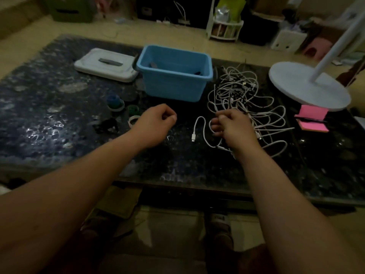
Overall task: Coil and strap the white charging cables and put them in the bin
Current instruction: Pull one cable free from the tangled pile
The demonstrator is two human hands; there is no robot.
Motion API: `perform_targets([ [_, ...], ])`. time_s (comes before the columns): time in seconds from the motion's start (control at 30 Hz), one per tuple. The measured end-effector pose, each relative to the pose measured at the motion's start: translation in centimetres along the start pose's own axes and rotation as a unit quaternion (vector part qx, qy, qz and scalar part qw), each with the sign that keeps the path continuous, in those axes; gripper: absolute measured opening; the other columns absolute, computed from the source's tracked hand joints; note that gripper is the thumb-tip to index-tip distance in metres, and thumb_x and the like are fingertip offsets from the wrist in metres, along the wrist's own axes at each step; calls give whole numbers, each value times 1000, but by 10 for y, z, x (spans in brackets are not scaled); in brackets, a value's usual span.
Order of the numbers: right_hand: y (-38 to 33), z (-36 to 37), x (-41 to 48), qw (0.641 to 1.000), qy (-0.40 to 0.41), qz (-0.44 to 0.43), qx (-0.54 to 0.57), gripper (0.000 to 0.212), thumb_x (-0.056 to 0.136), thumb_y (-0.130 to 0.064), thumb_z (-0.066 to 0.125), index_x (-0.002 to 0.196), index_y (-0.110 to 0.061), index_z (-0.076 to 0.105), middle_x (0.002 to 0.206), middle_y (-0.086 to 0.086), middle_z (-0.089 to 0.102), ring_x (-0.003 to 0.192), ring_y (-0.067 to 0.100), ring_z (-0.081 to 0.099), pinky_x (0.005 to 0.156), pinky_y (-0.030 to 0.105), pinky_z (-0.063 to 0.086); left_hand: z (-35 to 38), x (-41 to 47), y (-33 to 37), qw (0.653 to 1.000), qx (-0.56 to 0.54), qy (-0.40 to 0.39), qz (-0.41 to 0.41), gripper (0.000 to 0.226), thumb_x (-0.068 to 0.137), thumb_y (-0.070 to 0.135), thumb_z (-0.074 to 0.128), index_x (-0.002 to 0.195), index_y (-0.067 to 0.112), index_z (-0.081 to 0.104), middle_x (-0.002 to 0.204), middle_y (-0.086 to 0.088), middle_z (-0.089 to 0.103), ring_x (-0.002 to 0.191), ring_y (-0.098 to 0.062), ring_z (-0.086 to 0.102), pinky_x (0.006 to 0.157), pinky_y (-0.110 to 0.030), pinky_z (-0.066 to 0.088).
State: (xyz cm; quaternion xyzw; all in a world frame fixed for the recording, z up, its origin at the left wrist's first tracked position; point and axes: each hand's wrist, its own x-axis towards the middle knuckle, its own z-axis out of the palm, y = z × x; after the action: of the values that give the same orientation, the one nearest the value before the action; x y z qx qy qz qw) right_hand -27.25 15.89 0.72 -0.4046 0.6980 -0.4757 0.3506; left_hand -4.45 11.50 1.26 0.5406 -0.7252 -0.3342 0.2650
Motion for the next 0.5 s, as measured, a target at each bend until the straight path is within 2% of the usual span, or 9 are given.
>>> perform_targets([
  [0.07, 8, 12, 4, 995, -57, -14, -83, 17, 103, -22, 51, 102, -25, 68, 100, 6, 76, 86, 20, 72, 80, 42, 63, -4, 0, 6, 999, -36, -5, -10, 13, 103, 28, 62, 108, 20, 71, 95, 0, 76, 86, -15, 71, 72, -25, 54],
  [0.1, 11, 17, 6, 987, -77, -25, -138, 17, 99, -29, 53, 104, -26, 70, 101, 4, 77, 91, 22, 73, 87, 45, 62, -7, -1, 10, 997, -70, -4, -18, 13, 103, 26, 62, 107, 19, 71, 95, -1, 76, 86, -16, 72, 73, -27, 56],
  [0.13, 14, 22, 6, 975, -92, -33, -198, 20, 98, -32, 56, 108, -26, 71, 104, 3, 77, 97, 24, 73, 90, 42, 59, -10, -4, 12, 994, -103, -1, -30, 12, 103, 25, 61, 105, 19, 71, 95, -1, 77, 87, -17, 73, 75, -30, 58],
  [0.2, 18, 33, 6, 946, -107, -36, -303, 22, 101, -31, 61, 116, -19, 70, 114, 6, 74, 106, 27, 69, 86, 30, 48, -13, -9, 10, 989, -138, -4, -50, 11, 104, 26, 61, 102, 21, 70, 94, 0, 77, 88, -17, 74, 78, -33, 60],
  [0.3, 22, 51, 9, 918, -96, -46, -382, 31, 98, -39, 67, 109, -11, 66, 110, 13, 70, 102, 33, 66, 75, 31, 41, -9, -10, 3, 997, -67, -18, -35, 9, 103, 31, 60, 100, 28, 68, 92, 4, 75, 86, -14, 72, 84, -41, 61],
  [0.37, 22, 61, 13, 902, -81, -63, -420, 33, 96, -40, 68, 108, -10, 64, 111, 16, 68, 102, 37, 66, 73, 32, 40, -6, -10, 6, 998, -57, -13, -39, 8, 103, 32, 60, 100, 29, 68, 91, 4, 74, 86, -15, 71, 85, -44, 61],
  [0.5, 21, 62, 8, 897, -94, -47, -430, 20, 92, -21, 64, 106, -7, 63, 111, 18, 70, 103, 38, 67, 74, 32, 41, -19, -29, 9, 996, -38, -70, -25, 6, 103, 32, 62, 101, 29, 67, 92, 3, 74, 88, -14, 72, 84, -41, 61],
])
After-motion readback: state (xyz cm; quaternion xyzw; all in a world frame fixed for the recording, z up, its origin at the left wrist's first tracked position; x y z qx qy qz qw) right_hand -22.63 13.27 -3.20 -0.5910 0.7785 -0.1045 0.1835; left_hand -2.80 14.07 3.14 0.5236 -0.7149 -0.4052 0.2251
